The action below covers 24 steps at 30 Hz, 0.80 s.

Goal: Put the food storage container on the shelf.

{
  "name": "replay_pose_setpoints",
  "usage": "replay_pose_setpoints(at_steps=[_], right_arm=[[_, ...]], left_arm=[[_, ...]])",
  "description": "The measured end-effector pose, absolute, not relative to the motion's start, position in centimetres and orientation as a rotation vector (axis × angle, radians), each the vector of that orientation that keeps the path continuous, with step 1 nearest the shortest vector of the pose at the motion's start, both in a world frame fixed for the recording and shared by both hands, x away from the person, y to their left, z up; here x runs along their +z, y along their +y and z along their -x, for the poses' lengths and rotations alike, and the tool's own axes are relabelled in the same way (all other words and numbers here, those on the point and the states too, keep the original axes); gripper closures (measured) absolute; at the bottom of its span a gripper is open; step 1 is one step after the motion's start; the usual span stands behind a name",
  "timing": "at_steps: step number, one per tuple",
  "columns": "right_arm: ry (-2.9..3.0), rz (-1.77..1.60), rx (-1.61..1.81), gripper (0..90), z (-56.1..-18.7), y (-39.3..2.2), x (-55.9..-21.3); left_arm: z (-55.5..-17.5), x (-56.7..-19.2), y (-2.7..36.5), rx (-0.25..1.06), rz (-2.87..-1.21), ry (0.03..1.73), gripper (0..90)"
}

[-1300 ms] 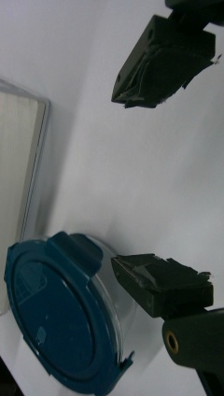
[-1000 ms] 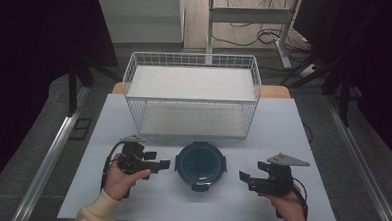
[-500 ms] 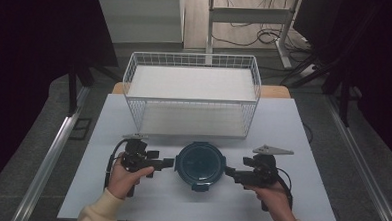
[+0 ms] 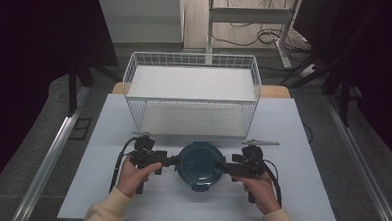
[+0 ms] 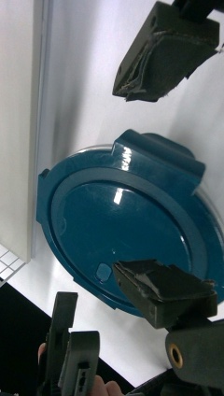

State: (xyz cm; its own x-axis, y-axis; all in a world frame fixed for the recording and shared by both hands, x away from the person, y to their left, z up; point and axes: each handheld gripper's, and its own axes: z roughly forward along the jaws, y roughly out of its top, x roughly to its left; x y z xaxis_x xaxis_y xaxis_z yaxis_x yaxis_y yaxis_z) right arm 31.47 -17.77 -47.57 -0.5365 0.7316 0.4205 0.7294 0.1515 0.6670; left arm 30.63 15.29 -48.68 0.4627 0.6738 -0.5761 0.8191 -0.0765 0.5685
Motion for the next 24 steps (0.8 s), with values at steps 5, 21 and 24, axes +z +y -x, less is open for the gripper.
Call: replay_pose_setpoints(at_steps=[5, 21, 24], right_arm=[[2.418, -1.539, 1.348, 12.3, -31.8, -17.1, -48.5], [2.456, -1.607, 1.34, 11.8, -32.1, -16.4, -49.8], [2.467, -1.64, 1.371, 12.2, -32.2, -16.3, -50.1]], left_arm=[[-30.8, -49.5, 15.0, -0.238, -1.808, 1.278, 17.1], [-31.3, -50.9, 13.2, -0.337, -1.789, 1.288, 16.5], [-31.4, -51.2, 13.0, -0.395, -1.786, 1.269, 17.0]])
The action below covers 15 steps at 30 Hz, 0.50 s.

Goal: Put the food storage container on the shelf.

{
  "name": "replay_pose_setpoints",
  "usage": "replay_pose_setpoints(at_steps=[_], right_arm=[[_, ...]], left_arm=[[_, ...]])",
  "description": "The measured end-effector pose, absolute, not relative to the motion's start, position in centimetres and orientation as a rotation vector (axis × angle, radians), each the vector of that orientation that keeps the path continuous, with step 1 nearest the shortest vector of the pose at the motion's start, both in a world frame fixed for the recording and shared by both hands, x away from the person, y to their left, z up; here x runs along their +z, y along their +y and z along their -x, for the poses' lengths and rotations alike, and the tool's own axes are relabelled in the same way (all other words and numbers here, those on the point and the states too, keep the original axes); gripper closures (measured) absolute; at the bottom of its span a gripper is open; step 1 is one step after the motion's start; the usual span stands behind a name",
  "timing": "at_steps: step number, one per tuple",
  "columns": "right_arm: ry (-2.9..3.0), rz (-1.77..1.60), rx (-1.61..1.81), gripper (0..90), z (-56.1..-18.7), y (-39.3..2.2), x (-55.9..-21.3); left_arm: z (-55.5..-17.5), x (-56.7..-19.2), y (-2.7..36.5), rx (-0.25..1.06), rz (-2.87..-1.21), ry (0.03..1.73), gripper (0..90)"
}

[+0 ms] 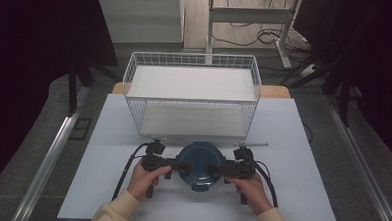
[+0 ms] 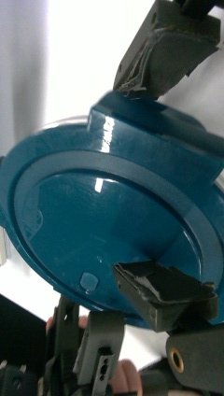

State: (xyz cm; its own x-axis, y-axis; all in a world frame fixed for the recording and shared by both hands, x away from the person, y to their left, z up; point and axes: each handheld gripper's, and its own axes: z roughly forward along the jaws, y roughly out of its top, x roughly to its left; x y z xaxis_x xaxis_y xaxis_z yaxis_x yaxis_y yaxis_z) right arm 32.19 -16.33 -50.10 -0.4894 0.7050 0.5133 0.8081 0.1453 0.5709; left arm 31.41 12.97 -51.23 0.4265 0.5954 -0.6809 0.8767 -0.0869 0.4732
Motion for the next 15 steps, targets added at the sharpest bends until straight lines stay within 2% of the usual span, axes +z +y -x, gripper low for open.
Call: replay_pose_setpoints(at_steps=[8, 11, 12, 15], right_arm=[[-2.159, 1.528, -1.253, 14.2, -32.5, -16.2, -50.8], [-2.124, 1.54, -1.259, 16.5, -32.5, -16.4, -50.9], [-2.113, 1.543, -1.259, 16.6, -32.6, -16.5, -50.9], [-2.085, 1.545, -1.249, 16.0, -32.7, -16.6, -51.2]], left_arm=[[-31.4, -51.7, 12.5, -0.415, -1.787, 1.276, 20.1], [-31.4, -52.1, 12.5, -0.464, -1.728, 1.313, 20.4], [-31.6, -52.5, 12.6, -0.502, -1.716, 1.319, 19.0], [-31.5, -52.4, 12.4, -0.484, -1.717, 1.322, 17.8]])
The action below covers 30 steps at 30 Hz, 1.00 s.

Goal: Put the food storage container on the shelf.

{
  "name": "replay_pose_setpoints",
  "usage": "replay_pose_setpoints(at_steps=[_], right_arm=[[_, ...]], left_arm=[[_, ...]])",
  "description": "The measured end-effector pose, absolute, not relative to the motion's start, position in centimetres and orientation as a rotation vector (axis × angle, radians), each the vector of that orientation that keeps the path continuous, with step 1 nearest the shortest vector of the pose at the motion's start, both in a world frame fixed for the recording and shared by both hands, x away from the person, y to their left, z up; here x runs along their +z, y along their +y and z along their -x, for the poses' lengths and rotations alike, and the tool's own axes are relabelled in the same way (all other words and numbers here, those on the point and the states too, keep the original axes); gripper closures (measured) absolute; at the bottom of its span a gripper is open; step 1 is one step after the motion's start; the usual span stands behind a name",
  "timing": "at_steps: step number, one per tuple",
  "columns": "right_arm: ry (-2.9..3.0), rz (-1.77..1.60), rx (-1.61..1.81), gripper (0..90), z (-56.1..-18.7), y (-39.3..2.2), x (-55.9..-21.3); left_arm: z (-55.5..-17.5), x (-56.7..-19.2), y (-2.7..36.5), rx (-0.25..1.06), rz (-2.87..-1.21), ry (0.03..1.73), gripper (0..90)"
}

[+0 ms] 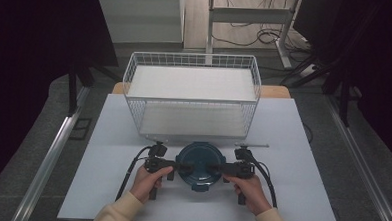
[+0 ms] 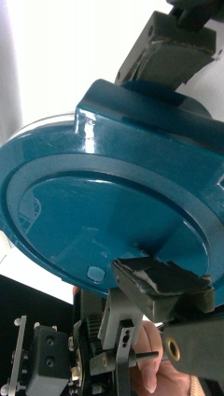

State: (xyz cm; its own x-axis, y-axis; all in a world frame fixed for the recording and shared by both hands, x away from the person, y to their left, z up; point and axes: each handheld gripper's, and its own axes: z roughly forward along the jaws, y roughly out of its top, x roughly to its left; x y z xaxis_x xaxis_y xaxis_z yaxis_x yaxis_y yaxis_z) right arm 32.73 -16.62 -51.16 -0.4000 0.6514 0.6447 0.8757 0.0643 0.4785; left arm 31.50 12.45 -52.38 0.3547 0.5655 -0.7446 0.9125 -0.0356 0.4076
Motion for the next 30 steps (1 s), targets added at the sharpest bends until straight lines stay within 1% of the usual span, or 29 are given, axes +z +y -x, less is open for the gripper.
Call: replay_pose_setpoints(at_steps=[3, 4, 6, 15, 22, 30], right_arm=[[-2.082, 1.545, -1.247, 16.3, -32.8, -16.6, -51.2], [-2.082, 1.543, -1.243, 16.9, -32.8, -16.7, -51.1], [-2.091, 1.534, -1.26, 21.6, -32.8, -16.9, -50.9], [-2.066, 1.543, -1.263, 24.6, -32.7, -17.3, -50.7], [-2.024, 1.571, -1.304, 30.0, -32.0, -17.8, -50.5], [-2.029, 1.563, -1.324, 33.6, -31.5, -18.0, -49.9]], left_arm=[[-31.3, -52.0, 12.6, -0.447, -1.714, 1.326, 21.9], [-31.3, -52.0, 12.7, -0.455, -1.71, 1.33, 23.7], [-31.3, -52.0, 12.9, -0.466, -1.704, 1.331, 25.1], [-30.7, -51.4, 12.9, -0.431, -1.711, 1.323, 29.9], [-30.2, -50.9, 13.0, -0.406, -1.709, 1.314, 33.9], [-29.8, -50.5, 13.3, -0.396, -1.725, 1.292, 36.7]])
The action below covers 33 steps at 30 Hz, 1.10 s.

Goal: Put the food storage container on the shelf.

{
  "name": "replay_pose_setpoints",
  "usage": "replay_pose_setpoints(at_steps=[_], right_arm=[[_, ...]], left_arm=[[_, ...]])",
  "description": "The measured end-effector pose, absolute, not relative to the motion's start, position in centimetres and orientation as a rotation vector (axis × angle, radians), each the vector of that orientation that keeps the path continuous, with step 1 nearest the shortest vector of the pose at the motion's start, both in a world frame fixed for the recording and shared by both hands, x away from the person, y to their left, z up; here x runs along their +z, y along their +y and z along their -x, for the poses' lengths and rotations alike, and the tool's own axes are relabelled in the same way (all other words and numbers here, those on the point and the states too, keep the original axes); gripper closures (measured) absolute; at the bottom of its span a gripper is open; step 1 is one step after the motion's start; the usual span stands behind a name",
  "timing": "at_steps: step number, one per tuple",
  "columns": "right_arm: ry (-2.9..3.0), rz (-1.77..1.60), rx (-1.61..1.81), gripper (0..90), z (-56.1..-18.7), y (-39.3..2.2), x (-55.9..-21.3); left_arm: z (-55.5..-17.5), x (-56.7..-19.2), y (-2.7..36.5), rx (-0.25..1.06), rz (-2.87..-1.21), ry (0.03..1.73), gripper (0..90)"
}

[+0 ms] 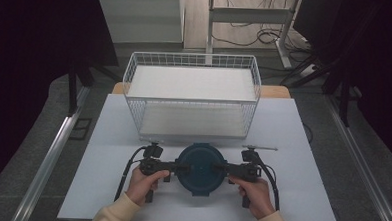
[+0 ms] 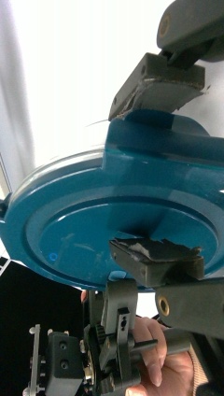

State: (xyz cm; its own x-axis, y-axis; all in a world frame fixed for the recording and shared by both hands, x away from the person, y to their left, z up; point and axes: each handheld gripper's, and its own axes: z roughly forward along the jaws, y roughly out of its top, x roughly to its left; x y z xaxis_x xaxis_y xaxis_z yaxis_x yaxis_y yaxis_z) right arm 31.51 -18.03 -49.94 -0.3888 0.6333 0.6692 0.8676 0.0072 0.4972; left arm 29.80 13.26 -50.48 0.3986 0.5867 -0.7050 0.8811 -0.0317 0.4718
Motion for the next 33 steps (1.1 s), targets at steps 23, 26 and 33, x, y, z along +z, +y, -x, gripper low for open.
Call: replay_pose_setpoints(at_steps=[23, 26, 33], right_arm=[[-2.157, 1.479, -1.458, 35.9, -30.1, -17.5, -46.2], [-2.175, 1.464, -1.473, 35.9, -30.3, -17.3, -45.6], [-2.2, 1.438, -1.492, 36.6, -30.9, -16.8, -44.6]], left_arm=[[-28.4, -47.4, 14.1, -0.335, -1.698, 1.237, 41.0], [-28.6, -47.0, 14.3, -0.327, -1.688, 1.232, 41.0], [-29.1, -46.2, 14.9, -0.311, -1.671, 1.222, 40.9]])
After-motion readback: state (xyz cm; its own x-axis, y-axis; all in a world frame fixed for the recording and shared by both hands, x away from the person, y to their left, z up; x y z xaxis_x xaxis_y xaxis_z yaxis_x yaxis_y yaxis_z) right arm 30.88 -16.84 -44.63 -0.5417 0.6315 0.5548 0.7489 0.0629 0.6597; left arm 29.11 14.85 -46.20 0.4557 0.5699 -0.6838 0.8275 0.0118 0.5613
